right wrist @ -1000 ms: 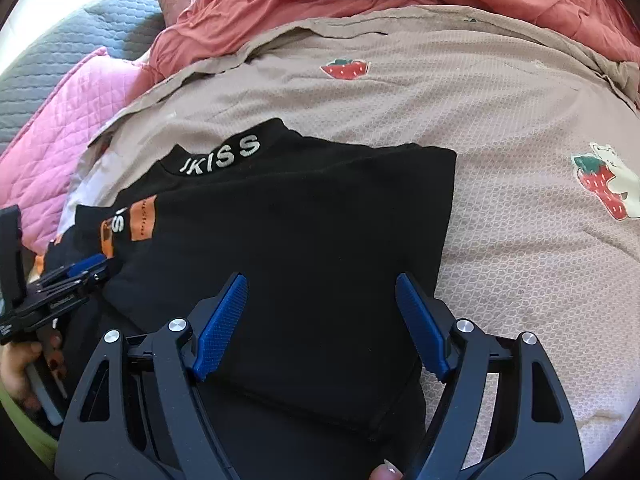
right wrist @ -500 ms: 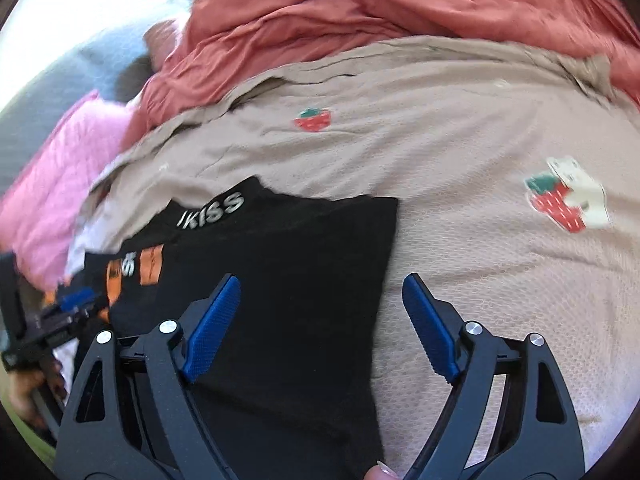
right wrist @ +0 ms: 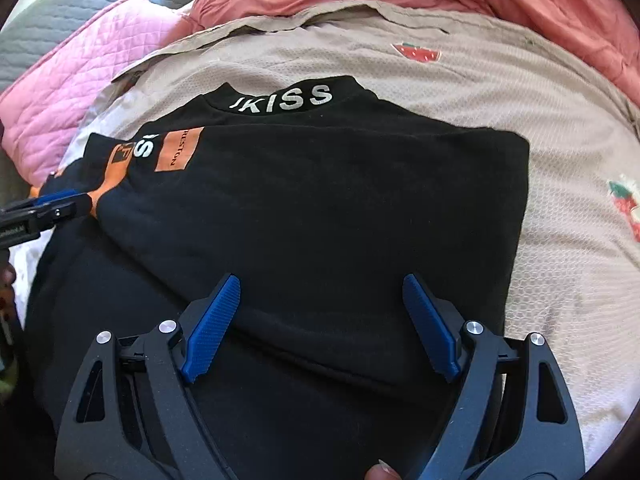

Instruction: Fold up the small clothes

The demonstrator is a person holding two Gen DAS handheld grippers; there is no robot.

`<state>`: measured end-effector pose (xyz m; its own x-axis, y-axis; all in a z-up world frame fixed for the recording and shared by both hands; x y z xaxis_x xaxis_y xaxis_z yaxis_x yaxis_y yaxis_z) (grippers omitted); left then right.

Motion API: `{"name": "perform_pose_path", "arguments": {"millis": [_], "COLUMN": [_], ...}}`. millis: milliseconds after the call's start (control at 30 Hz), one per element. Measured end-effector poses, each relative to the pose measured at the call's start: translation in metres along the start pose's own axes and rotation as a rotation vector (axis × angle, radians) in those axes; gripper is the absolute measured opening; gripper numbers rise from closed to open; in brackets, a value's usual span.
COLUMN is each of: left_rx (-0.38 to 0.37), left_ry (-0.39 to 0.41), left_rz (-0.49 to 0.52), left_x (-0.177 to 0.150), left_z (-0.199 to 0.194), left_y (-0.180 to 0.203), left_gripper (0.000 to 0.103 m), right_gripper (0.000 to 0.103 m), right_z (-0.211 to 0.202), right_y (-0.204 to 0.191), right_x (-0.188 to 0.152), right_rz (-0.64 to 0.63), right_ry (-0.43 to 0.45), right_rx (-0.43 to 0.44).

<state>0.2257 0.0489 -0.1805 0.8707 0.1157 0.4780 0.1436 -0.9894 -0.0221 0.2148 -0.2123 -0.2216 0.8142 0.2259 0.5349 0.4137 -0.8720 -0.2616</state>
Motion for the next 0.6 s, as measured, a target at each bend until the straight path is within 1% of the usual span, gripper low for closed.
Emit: {"name": "perform_pose_path", "arguments": {"millis": [67, 167, 200, 233, 367, 433, 467, 600], "left_rx": [-0.001, 0.004, 0.002, 0.0, -0.003, 0.007, 0.011, 0.024], "left_ry": [0.005, 0.024, 0.026, 0.03, 0.05, 0.062, 0.068, 0.085], "left_rz": [0.004, 0.008, 0.005, 0.0, -0.004, -0.003, -0.004, -0.024], "left_x": [0.001, 0.005, 0.006, 0.007, 0.01, 0.011, 0.012, 0.015], "left_z": [-0.003, -0.01, -0.012, -0.015, -0.027, -0.033, -0.036, -0.047], "left_y": [-0.001, -0.005, -0.007, -0.008, -0.015, -0.02, -0.024, -0.038], "left_gripper": [0.065, 0.065, 0.071, 0.079, 0.081, 0.087, 0.088, 0.091], "right_gripper": [0.077, 0.08, 0.081, 0.082, 0.087, 0.092, 0.093, 0.094], "right_z": [-0.008, -0.02, -0.025, -0.03, -0.051, -0.065, -0.068, -0.078], "right_y": [-0.002, -0.007, -0.009, -0.011, -0.014, -0.018, -0.021, -0.037], "right_x": [-0.001, -0.003, -0.003, -0.003, 0.006, 0.01, 0.012, 0.018], "right_rz": [0.003, 0.02, 0.017, 0.01, 0.006, 0.025, 0.028, 0.009], "right_ry": [0.012, 0.034, 0.04, 0.048, 0.097, 0.131, 0.141, 0.163], "right_rx": [-0.003, 0.016, 0.012, 0.001, -0.03, -0.03, -0.028, -0.036]}}
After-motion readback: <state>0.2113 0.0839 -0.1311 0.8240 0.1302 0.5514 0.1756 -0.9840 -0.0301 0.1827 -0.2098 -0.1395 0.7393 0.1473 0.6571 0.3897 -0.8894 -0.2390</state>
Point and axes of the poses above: each gripper's, at about its wrist camera, not at the fingertips, and z roughly the way its jaws point, y to its right, x to its top, the point moved 10 cm from there along z, roughly the way its jaws point, and after that the axes turned 8 degrees about x, right-handed, at the moved point
